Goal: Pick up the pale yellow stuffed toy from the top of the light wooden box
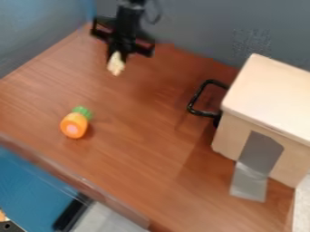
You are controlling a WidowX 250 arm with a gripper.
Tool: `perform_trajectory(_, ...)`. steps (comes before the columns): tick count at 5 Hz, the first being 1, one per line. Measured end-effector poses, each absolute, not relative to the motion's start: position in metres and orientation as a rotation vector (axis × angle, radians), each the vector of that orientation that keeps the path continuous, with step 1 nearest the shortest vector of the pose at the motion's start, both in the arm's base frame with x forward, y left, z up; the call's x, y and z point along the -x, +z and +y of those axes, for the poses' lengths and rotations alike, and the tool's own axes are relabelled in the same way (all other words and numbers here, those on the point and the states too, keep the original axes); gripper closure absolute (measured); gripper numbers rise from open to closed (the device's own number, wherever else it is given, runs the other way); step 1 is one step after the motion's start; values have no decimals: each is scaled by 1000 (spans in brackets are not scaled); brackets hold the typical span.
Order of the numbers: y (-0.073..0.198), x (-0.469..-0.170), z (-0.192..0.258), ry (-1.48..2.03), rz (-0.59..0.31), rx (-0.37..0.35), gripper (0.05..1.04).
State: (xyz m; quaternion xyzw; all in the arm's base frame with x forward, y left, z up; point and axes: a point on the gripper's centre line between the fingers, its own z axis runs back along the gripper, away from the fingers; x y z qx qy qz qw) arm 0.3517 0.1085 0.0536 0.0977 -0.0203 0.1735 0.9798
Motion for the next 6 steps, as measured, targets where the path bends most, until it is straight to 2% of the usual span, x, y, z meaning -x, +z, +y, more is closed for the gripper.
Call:
perform_trajectory(1,42,-362,142,394,-38,-223,999)
perform_trajectory(2,38,-368,152,405,-33,-234,979)
perform_trajectory(3,38,-362,160,435,-13,-238,798)
perform_trajectory(4,39,-359,163,440,-2,-252,507)
perform_trajectory(5,68,-354,163,447,-40,-272,210)
perform_trajectory(6,98,-347,160,438,-70,-268,73)
